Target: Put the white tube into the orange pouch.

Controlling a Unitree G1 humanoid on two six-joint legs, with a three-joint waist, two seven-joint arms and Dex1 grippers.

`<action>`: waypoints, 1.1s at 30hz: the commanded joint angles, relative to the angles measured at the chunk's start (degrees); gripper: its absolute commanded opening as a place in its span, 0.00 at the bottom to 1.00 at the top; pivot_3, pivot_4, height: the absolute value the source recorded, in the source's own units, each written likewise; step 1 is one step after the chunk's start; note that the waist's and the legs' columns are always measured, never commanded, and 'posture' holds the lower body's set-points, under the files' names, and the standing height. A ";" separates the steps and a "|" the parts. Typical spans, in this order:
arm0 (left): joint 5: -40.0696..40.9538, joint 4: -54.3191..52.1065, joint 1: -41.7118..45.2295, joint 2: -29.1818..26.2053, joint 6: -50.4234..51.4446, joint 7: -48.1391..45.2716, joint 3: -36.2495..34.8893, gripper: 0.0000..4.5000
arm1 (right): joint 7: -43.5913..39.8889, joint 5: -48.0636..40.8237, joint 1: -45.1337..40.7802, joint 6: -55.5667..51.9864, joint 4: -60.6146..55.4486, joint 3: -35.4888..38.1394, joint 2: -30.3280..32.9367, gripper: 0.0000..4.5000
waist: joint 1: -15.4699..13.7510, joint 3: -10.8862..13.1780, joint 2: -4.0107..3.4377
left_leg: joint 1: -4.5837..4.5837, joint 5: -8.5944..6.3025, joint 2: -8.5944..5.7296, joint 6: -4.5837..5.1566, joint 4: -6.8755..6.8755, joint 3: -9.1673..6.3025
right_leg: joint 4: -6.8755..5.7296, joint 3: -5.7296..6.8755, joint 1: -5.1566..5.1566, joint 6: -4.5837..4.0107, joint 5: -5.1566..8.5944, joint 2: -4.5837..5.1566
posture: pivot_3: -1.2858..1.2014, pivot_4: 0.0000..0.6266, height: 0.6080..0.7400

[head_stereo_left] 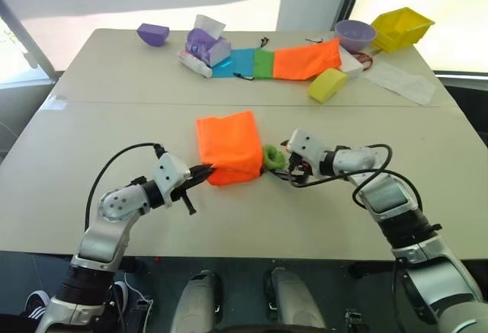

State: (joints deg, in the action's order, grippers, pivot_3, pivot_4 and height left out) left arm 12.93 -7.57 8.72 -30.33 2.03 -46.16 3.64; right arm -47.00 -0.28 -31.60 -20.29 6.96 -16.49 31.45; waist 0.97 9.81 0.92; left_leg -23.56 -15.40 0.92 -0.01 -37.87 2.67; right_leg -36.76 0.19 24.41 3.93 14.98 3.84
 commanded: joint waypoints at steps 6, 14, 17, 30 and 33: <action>0.01 -2.93 -0.27 -0.36 0.17 0.19 -0.33 0.00 | -1.08 -0.01 0.10 0.51 -0.43 1.34 -0.01 0.02 | -0.15 0.00 0.00 | 0.02 0.01 0.00 -0.01 -0.04 0.00 | -0.11 0.00 0.00 -0.01 0.00 0.00 | 0.52 0.24 1.00; 2.98 -3.90 -0.75 -0.03 3.87 0.14 -1.55 0.00 | -1.74 -7.51 7.39 -7.22 -9.74 12.03 4.28 0.02 | -0.49 0.00 0.00 | -0.01 0.01 -0.01 -0.01 -0.04 0.01 | -0.07 0.01 0.00 0.00 0.00 0.03 | 0.52 0.24 1.00; 4.67 -4.18 -0.93 -0.07 5.79 -0.64 -1.78 0.00 | -1.96 -11.76 10.88 -11.05 -16.11 15.31 4.75 0.02 | -0.15 0.00 0.00 | -0.03 0.01 -0.01 -0.01 -0.04 0.02 | -0.03 0.00 -0.01 0.00 0.00 0.04 | 0.52 0.24 1.00; 28.01 -9.05 4.16 -4.76 28.22 -10.97 -5.88 0.63 | 4.23 -12.49 15.65 -13.35 -23.05 15.02 2.47 0.00 | -0.23 0.01 0.01 | 0.06 0.04 0.01 -0.02 -0.18 0.04 | -0.25 0.03 -0.05 -0.01 0.01 -0.02 | 0.52 0.24 1.00; 29.90 -8.11 9.17 -6.13 31.17 -12.28 -6.37 0.63 | 4.95 -12.04 15.71 -12.70 -22.43 14.69 2.23 0.00 | -0.52 0.03 0.04 | 0.03 0.04 0.01 -0.02 -0.23 0.01 | -0.26 0.07 -0.06 0.01 0.01 -0.10 | 0.52 0.24 1.00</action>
State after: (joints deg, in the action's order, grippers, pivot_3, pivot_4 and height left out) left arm 40.91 -14.11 16.03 -35.88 32.31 -57.50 -1.28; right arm -42.66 -12.48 -15.68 -34.27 -14.26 -2.16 33.63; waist 0.45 9.84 0.96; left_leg -23.52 -15.36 0.92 -0.03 -38.14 2.68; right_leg -37.03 0.27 24.32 3.94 14.99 3.69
